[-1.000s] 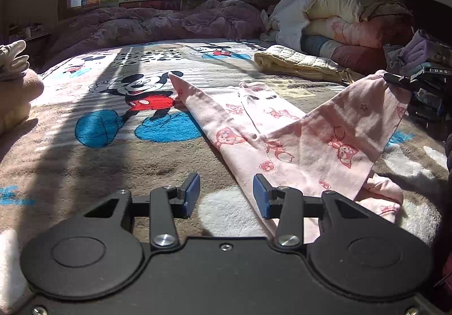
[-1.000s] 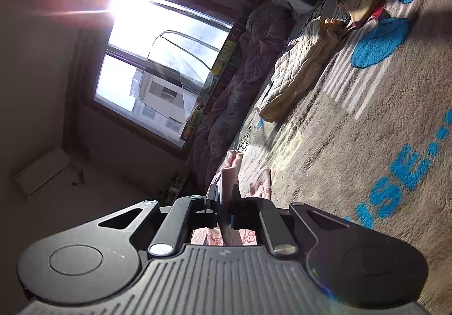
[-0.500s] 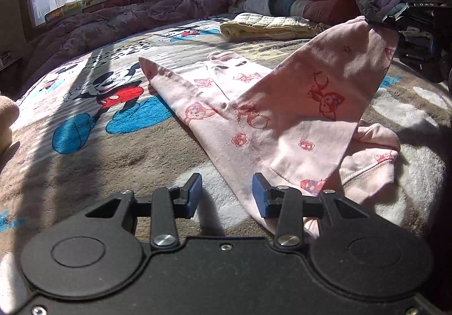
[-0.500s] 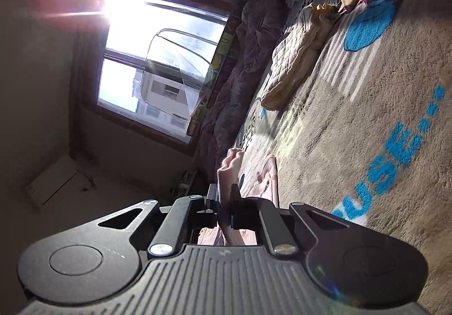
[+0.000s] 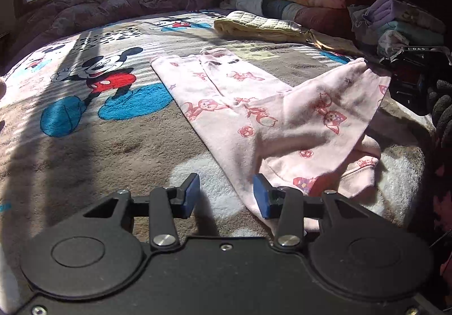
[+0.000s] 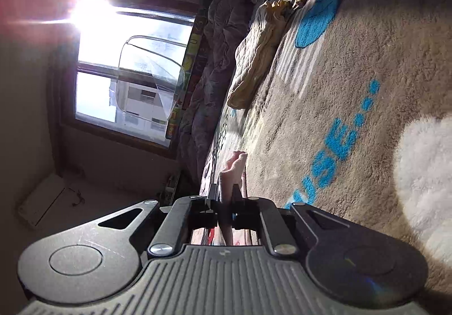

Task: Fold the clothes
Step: 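Carry the held garment end over the garment body with the right gripper, then lay the folded end down and open the right gripper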

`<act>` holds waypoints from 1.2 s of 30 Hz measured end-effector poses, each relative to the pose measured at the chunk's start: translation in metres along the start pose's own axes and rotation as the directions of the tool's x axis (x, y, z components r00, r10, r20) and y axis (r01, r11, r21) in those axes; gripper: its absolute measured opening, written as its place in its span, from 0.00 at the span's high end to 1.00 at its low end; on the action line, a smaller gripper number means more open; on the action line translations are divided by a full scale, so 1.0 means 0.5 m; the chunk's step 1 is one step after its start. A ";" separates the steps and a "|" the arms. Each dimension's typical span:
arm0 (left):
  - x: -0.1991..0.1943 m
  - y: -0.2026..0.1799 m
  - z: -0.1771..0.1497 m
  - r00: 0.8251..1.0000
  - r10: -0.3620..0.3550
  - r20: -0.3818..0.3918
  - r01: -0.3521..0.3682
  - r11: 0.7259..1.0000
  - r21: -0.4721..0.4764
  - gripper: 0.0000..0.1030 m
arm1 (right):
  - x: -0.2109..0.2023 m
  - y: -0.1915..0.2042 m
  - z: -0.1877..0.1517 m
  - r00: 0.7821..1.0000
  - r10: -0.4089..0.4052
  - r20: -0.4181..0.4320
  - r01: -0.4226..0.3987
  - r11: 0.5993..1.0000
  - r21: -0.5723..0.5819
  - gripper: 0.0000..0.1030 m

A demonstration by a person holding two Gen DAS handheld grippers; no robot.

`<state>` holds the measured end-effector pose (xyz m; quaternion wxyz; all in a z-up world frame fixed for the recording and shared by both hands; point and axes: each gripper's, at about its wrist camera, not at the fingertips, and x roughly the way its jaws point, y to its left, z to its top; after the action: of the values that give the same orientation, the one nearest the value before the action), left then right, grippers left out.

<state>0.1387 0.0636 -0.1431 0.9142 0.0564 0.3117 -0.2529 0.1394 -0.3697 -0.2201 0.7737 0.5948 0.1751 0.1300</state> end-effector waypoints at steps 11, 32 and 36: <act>0.039 0.012 0.048 0.978 0.121 0.169 -0.085 0.975 -0.206 0.68 | 0.031 -0.014 -0.005 0.996 -0.088 0.013 0.089 0.994 -0.056 0.88; 0.031 -0.134 -0.007 0.999 0.015 0.052 -0.025 0.981 0.191 0.69 | 0.019 -0.009 0.009 0.995 -0.084 0.057 0.089 0.993 -0.083 0.88; 0.019 -0.141 -0.021 0.999 -0.007 0.033 0.000 0.982 0.191 0.69 | 0.014 -0.004 0.002 0.992 -0.112 0.062 0.118 0.989 -0.092 0.88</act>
<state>0.1045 0.0011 -0.1533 0.9092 0.1389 0.2708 -0.2841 0.1461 -0.3681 -0.2227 0.8121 0.5495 0.1808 0.0764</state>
